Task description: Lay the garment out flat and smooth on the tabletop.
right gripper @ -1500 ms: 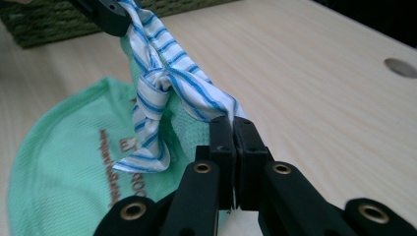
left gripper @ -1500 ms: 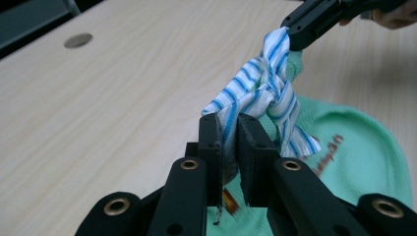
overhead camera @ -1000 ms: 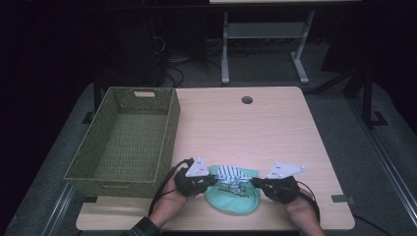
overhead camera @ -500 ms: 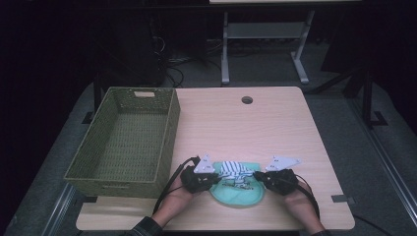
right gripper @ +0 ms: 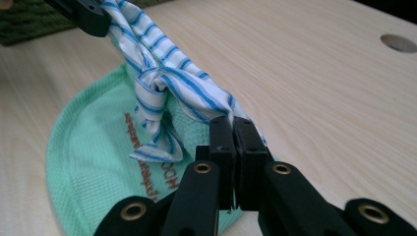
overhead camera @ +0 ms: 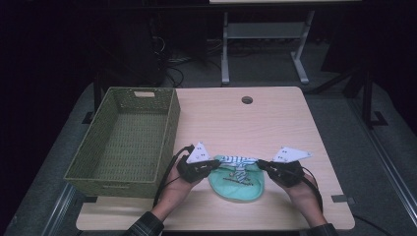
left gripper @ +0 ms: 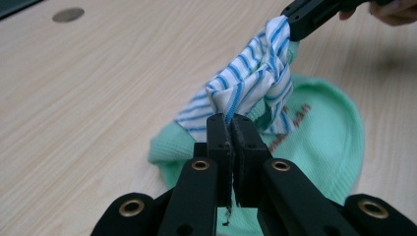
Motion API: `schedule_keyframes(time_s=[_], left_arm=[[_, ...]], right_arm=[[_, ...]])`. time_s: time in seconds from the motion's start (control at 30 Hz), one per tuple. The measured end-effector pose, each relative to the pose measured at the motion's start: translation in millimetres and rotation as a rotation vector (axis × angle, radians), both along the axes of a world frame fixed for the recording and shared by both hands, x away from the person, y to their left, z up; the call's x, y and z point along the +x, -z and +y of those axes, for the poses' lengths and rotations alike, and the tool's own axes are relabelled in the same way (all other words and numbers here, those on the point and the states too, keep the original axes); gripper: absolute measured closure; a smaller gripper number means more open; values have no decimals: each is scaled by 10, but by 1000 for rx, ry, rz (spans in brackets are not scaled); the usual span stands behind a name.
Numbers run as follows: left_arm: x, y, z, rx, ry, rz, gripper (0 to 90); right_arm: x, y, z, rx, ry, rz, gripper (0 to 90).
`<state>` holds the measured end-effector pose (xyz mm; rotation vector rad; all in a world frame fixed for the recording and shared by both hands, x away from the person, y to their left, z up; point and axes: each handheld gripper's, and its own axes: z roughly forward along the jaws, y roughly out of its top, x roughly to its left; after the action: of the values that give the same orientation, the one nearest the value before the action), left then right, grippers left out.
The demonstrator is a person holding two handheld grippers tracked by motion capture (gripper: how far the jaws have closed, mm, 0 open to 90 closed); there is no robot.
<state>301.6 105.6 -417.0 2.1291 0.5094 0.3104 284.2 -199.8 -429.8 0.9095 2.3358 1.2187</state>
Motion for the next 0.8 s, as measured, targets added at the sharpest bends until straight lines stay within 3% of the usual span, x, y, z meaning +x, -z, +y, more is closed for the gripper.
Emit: schedule_keyframes(time_s=[0.13,0.33,0.5,0.6,0.67,0.8], left_arm=[[-81,-16,43,2,10,7,863],[-220,46,128,14,45,70,805],[-300,44,168,-5,69,111,636],[-334,19,193,-26,76,122,578],[-331,1,201,-30,79,115,590],[-237,-16,178,-31,63,115,704]], right_arm=[[-126,-69,2,11,-24,-26,872],[-287,-37,34,51,-88,11,830],[-427,15,49,78,-157,73,727],[-474,-16,10,110,-174,84,694],[-484,-43,-27,141,-174,87,708],[-417,-80,-82,164,-153,86,768]])
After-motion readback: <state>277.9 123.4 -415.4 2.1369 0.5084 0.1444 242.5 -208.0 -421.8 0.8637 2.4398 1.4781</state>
